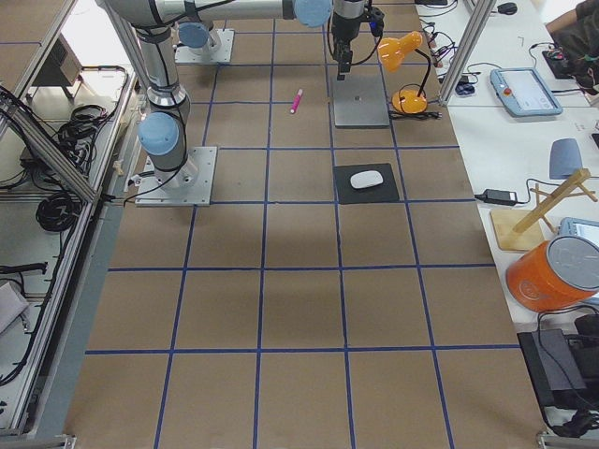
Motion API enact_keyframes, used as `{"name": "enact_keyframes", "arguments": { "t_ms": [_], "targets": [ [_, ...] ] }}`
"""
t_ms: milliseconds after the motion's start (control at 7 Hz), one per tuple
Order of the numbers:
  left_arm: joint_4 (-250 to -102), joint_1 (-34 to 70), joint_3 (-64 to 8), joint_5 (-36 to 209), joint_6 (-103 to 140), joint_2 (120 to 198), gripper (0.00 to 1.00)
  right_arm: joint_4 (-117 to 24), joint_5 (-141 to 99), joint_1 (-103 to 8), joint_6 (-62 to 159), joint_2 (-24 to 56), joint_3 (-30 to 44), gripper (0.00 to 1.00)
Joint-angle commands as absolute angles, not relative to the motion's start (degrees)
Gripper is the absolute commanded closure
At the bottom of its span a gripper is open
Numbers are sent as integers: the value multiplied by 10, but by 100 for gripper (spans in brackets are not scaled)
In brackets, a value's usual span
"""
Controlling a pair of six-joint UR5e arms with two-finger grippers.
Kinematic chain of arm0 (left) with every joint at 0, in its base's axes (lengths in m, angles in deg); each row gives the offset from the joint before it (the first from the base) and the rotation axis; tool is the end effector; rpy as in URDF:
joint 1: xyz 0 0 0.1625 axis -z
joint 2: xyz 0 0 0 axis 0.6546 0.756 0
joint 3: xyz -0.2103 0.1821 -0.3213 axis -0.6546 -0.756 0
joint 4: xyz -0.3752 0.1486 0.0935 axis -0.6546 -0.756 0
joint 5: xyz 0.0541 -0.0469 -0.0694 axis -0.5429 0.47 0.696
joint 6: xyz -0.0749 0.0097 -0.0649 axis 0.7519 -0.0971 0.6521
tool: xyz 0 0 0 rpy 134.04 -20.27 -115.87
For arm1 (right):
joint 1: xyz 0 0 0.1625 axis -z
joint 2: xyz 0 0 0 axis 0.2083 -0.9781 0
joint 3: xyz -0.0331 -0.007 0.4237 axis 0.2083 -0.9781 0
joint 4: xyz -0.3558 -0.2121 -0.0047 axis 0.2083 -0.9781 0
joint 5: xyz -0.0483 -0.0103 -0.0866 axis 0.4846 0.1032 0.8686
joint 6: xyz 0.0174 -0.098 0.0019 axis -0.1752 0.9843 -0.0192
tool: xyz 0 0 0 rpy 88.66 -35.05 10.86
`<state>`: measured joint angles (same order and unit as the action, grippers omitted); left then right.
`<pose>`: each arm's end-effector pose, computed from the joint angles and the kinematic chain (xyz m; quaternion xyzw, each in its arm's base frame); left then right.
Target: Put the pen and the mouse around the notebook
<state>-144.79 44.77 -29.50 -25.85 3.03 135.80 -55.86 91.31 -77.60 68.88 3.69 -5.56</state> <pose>-0.0949 -0.4854 0.5040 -0.0315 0.9982 -0.0502 0.0117 0.1313 -0.5492 0.4873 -0.0326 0.9992 0.0221 0.0089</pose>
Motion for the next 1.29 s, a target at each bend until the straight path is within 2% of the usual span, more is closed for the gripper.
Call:
{"name": "enact_keyframes", "arguments": {
  "t_ms": [0,1143],
  "targets": [
    [-1449,448,-295,-259,30,1358,0,-558,914,-770,686,27,-46,0],
    [-1449,447,-296,-259,30,1356,0,-547,910,-772,674,18,-39,0]
  ]
}}
